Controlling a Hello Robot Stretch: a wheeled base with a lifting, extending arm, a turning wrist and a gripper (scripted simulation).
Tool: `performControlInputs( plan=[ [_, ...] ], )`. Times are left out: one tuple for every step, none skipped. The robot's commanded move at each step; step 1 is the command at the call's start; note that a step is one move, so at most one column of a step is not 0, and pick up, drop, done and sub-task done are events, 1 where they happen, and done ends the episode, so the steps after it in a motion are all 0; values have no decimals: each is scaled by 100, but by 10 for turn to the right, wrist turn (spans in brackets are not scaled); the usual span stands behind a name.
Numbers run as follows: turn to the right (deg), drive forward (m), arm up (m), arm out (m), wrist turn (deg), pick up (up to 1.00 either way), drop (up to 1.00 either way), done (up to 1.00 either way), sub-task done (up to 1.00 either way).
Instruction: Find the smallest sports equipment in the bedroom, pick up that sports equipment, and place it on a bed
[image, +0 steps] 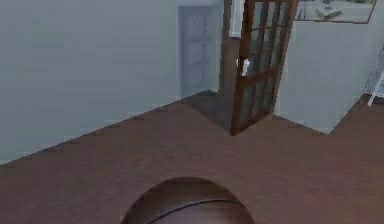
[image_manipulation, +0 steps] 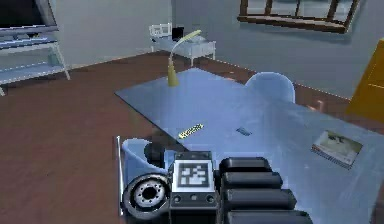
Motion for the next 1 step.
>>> performControlInputs(
  plan=[
    [-450, 0, 0, 0, 0, 0, 0, 0, 0]
  ],
)
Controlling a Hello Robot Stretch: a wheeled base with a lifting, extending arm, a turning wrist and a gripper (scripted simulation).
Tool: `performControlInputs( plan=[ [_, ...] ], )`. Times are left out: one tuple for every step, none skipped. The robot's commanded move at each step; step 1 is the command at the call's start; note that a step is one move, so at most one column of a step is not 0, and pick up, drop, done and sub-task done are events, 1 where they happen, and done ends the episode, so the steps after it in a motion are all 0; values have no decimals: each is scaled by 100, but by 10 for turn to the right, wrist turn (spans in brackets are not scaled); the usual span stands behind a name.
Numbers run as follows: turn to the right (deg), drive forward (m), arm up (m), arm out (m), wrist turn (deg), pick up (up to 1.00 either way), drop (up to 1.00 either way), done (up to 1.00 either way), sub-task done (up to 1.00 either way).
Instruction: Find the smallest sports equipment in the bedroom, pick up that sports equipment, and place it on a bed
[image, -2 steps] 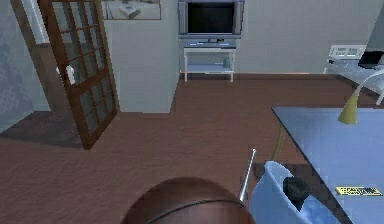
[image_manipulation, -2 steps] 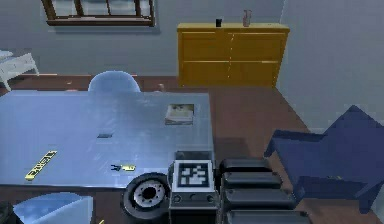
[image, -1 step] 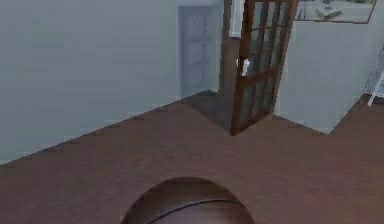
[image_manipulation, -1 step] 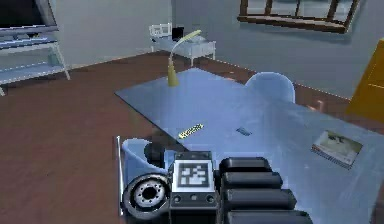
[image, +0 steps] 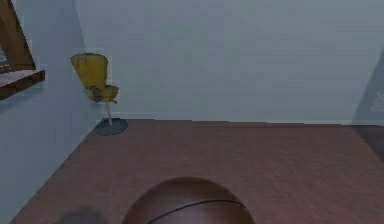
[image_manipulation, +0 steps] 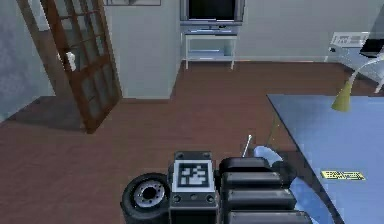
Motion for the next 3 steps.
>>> performControlInputs(
  plan=[
    [-270, 0, 0, 0, 0, 0, 0, 0, 0],
    [0, 10, 0, 0, 0, 0, 0, 0, 0],
    [450, 0, 0, 0, 0, 0, 0, 0, 0]
  ],
)
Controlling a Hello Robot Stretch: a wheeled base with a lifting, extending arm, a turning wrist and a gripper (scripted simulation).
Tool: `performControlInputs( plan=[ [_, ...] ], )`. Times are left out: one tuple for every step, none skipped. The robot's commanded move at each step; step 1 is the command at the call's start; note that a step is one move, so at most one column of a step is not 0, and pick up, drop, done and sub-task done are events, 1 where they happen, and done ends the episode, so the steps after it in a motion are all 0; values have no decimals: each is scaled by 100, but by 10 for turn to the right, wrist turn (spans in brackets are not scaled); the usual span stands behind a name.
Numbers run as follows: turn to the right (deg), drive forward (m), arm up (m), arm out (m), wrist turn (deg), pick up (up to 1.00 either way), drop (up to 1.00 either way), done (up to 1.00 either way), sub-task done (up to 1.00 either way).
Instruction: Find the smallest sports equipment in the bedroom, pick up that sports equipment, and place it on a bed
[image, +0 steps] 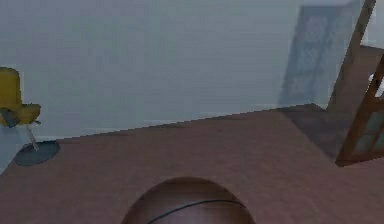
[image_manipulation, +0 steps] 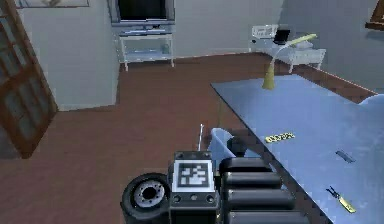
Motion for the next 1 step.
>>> performControlInputs(
  plan=[
    [420, 0, 0, 0, 0, 0, 0, 0, 0]
  ],
)
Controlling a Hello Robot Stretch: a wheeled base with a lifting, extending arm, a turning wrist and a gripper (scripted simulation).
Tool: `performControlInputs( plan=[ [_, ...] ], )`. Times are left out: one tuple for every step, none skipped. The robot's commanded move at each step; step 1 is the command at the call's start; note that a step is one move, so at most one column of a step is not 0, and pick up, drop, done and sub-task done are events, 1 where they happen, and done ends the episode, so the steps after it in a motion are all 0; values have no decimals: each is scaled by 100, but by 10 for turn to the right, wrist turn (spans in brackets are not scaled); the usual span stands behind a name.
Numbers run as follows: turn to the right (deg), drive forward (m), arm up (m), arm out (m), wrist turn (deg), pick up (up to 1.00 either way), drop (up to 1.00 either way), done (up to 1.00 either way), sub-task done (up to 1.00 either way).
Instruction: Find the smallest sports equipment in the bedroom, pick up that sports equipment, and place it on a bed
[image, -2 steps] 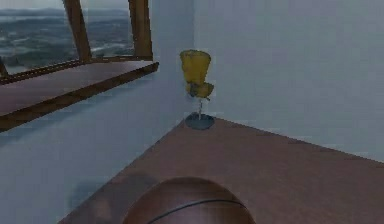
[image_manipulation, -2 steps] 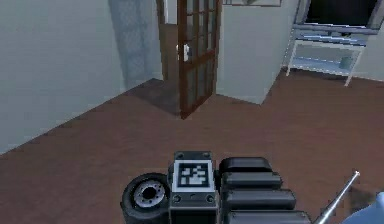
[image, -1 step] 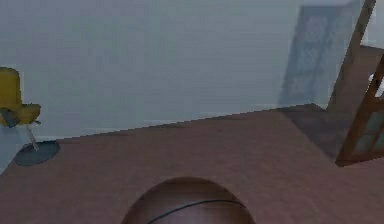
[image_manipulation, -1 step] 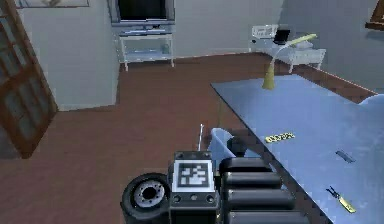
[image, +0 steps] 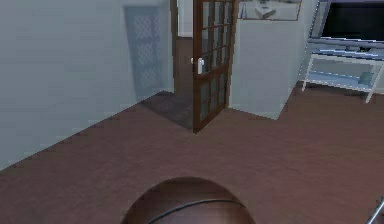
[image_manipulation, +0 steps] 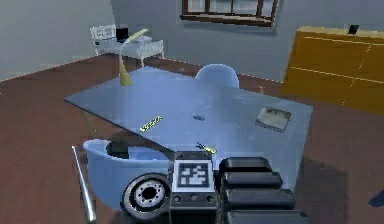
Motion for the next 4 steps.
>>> performControlInputs(
  plan=[
    [0, 35, 0, 0, 0, 0, 0, 0, 0],
    [300, 0, 0, 0, 0, 0, 0, 0, 0],
    [0, 100, 0, 0, 0, 0, 0, 0, 0],
    [30, 0, 0, 0, 0, 0, 0, 0, 0]
  ],
)
